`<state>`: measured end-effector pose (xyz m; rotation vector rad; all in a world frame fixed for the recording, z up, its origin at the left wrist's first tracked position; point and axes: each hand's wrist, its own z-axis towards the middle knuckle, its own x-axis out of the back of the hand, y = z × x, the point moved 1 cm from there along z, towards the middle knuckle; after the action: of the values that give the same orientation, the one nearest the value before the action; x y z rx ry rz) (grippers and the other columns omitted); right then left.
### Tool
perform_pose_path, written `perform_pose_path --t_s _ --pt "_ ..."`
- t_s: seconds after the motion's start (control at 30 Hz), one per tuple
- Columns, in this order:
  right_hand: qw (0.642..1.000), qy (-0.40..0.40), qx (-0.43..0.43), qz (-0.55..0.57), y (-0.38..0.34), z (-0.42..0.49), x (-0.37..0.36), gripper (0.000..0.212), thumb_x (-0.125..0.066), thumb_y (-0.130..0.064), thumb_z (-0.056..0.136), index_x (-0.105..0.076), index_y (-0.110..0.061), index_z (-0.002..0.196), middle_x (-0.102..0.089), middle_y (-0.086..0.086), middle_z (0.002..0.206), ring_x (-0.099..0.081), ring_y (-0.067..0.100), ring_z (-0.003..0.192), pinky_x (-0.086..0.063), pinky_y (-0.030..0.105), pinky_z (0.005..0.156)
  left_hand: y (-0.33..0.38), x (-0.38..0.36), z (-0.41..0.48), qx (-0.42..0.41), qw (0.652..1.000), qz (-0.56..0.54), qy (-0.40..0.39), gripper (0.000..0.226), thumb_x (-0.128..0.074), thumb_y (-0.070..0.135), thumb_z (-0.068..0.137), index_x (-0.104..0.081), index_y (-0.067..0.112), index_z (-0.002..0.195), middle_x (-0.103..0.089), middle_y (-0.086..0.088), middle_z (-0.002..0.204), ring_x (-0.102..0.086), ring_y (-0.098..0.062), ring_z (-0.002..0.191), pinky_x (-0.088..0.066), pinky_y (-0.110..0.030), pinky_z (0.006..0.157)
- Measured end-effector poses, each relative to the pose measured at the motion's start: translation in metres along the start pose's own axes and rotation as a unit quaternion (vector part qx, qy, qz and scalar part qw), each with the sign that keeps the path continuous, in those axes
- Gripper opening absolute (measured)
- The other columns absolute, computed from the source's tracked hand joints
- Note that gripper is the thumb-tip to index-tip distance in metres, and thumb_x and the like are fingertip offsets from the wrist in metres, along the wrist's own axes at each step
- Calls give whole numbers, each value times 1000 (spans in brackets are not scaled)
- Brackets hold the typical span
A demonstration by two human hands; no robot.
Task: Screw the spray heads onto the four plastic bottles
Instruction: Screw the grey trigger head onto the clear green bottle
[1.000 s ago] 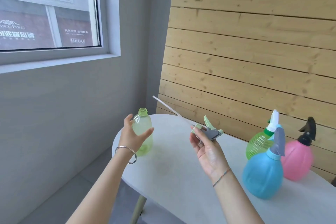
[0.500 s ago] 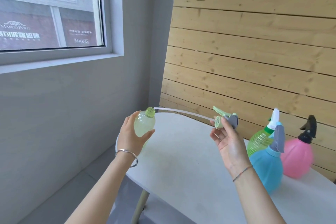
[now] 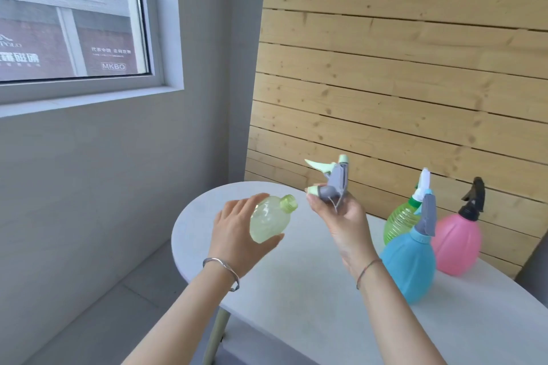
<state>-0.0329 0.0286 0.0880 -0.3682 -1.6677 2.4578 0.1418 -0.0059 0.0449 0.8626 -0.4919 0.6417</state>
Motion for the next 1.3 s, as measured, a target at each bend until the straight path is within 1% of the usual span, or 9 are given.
perform_pose_path --t_s 0.23,0.37,0.5,0.7,0.93,1.03,1.1,1.2,1.3 --pt "995 -97 18 -25 -15 -1 4 17 -68 -12 84 -68 -24 97 -74 -25 94 -68 -6 93 -47 7 80 28 -14 -10 44 975 -215 -41 65 -77 51 65 -48 37 121 -60 17 112 -56 -3 103 -41 -16 86" --pt "989 -124 11 -80 -16 1 11 12 -66 -13 86 -66 -16 97 -70 -14 110 -65 -3 99 -48 17 94 32 -24 -16 47 967 -242 -63 64 -77 52 65 -48 38 120 -60 20 112 -56 3 105 -41 -11 85" --pt "981 -145 -14 -128 -14 2 19 23 -67 -15 86 -66 -15 109 -71 3 116 -66 7 105 -47 14 92 31 -33 -23 57 960 -257 -93 63 -74 56 64 -47 40 118 -59 26 110 -55 7 104 -41 -7 85" --pt "968 -166 -46 -182 -5 -3 17 20 -66 -18 86 -65 -24 105 -71 -4 115 -66 8 106 -48 10 87 25 -42 -30 67 956 -252 -132 60 -73 56 66 -41 50 116 -57 28 114 -50 14 105 -36 2 81" --pt "962 -169 -44 -210 -3 -4 10 25 -67 -23 86 -64 -26 110 -70 -9 116 -65 5 106 -48 10 84 19 -45 -30 88 948 -274 -137 65 -75 55 62 -45 42 117 -57 27 111 -51 11 102 -36 3 78" --pt "954 -196 -30 -226 -4 -6 7 18 -66 -21 86 -62 -35 96 -69 -8 113 -63 6 108 -49 17 90 9 -35 -19 78 928 -270 -246 78 -84 46 59 -40 40 124 -55 18 121 -52 -2 111 -39 -3 84" --pt "951 -207 -27 -227 -4 -6 8 18 -65 -19 87 -60 -36 91 -68 -8 111 -61 7 112 -48 19 93 1 -18 -4 119 893 -293 -320 99 -82 56 48 -34 36 132 -50 10 130 -49 -10 121 -42 -19 98" --pt "954 -213 -41 -206 -2 -5 11 15 -65 -18 87 -63 -29 96 -68 -4 115 -61 9 114 -47 19 97 -4 15 18 192 879 -375 -225 98 -60 76 49 -39 33 135 -49 6 139 -48 -10 126 -38 -37 109" --pt "956 -217 -48 -193 -1 -5 11 18 -66 -18 87 -64 -27 103 -68 -3 119 -63 8 112 -47 19 97 12 27 33 130 895 -407 -128 73 -54 78 64 -53 39 125 -61 18 127 -53 1 120 -42 -20 100"
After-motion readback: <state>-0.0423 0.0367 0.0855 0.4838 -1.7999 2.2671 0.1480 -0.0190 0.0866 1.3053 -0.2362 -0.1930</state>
